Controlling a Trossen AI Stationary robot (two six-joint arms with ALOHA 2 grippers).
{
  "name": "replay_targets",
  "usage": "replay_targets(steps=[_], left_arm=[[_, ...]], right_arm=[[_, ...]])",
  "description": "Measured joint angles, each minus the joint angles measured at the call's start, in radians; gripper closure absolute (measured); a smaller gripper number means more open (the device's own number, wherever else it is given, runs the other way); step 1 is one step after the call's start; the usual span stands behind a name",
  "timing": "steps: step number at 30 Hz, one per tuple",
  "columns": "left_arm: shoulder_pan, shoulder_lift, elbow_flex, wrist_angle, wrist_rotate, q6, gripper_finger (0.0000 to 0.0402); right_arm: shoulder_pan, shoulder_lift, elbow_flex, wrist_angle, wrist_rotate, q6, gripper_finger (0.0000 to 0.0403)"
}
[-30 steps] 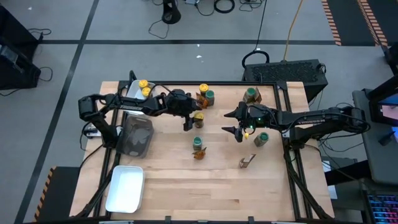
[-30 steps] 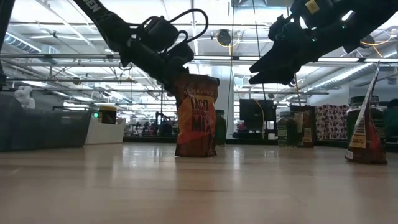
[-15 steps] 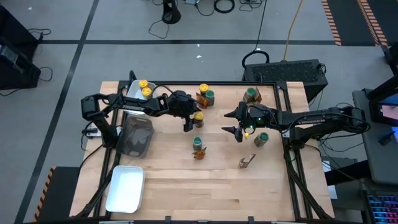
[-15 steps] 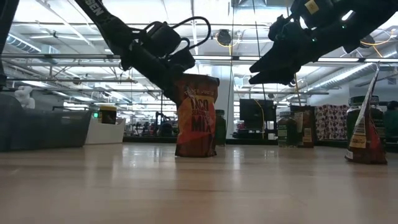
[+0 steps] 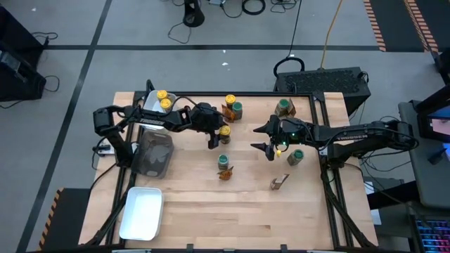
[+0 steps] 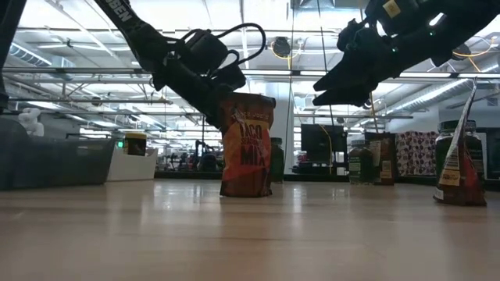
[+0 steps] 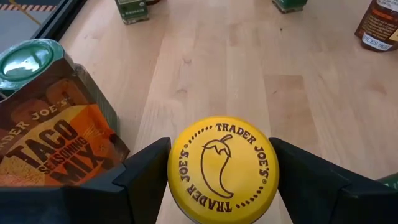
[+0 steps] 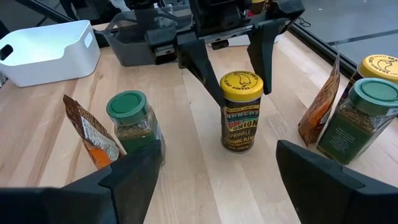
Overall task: Sort spices by type
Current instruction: Put the bottom yellow seasoning bottle into the top white bin
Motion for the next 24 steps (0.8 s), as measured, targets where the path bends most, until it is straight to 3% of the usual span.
replay_targets(steps=[7,14,24], left_arm=[[0.000,0.000,0.000,-0.002,-0.003,0.000,0.0135],[0.000,0.000,0.000,-0.001,-0.033,-0.001,0.0161],[0.001,-0.034,-0.004,-0.027,-0.053,-0.003,0.0155]], right_arm=[[0.000,0.000,0.000,0.000,0.000,0.000,0.0103],[0.000,0.000,0.000,0.000,0.000,0.000,0.0103],[0.000,0.000,0.000,0.000,0.000,0.000,0.0103]])
